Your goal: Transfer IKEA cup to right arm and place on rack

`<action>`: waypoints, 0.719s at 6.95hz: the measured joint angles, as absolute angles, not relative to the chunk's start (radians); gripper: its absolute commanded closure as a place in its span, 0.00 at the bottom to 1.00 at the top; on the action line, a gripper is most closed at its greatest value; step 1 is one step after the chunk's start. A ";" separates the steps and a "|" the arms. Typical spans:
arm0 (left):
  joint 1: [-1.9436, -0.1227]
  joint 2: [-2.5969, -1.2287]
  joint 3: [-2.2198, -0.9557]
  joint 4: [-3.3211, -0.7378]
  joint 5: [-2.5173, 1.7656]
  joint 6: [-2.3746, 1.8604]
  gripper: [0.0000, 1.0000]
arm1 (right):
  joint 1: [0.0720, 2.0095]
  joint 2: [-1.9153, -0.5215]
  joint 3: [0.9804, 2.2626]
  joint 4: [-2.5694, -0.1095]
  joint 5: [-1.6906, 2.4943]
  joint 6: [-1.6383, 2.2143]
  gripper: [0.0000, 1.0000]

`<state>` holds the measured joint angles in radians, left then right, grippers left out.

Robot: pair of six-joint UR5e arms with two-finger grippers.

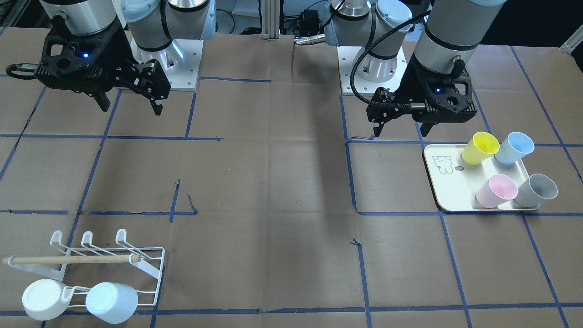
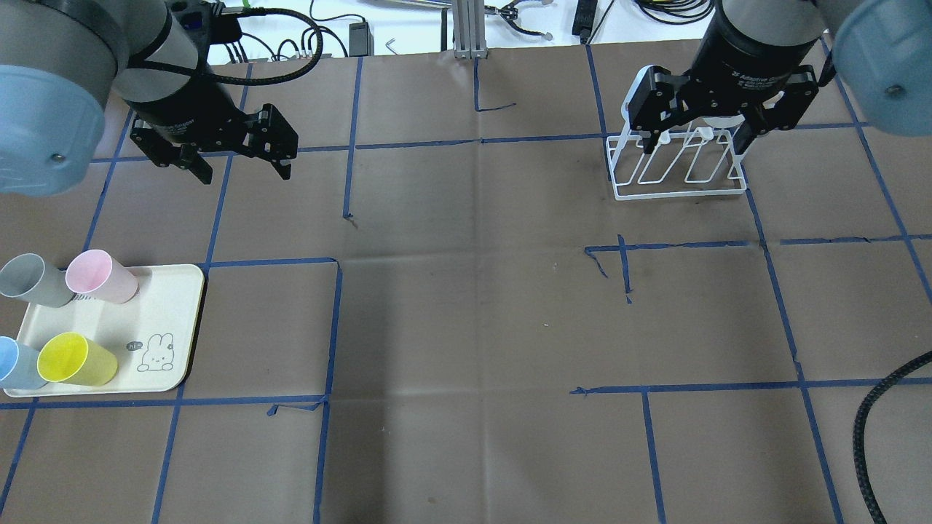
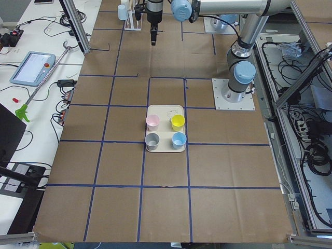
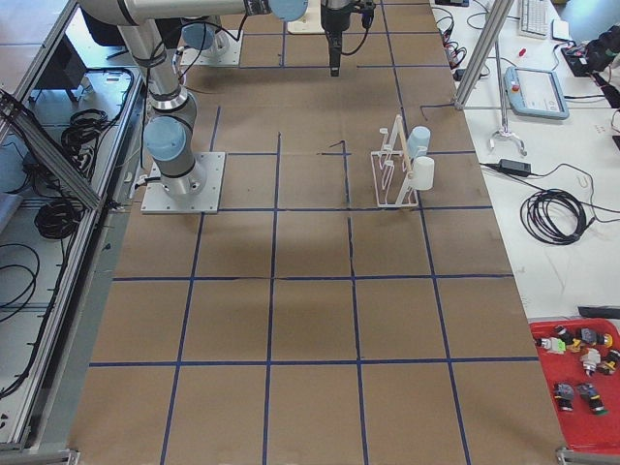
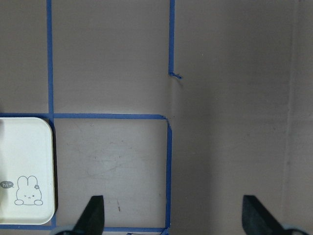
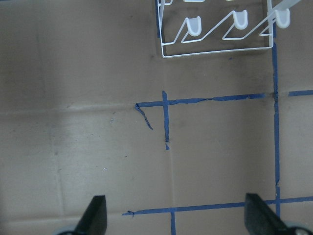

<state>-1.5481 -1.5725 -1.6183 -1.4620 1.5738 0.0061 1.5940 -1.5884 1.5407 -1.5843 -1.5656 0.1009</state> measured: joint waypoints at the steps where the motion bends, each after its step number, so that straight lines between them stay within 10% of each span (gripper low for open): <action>1: -1.549 -1.571 -1.618 -1.468 1.573 0.006 0.01 | 1.597 -1.587 1.541 -1.587 -1.546 0.116 0.00; 5: -1.552 -1.567 -1.619 -1.482 1.572 0.006 0.01 | 1.601 -1.581 1.543 -1.600 -1.498 0.070 0.00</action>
<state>-1.5523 -1.5674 -1.6193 -1.4816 1.5724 0.0061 1.6014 -1.5812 1.5433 -1.6001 -1.4985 0.0695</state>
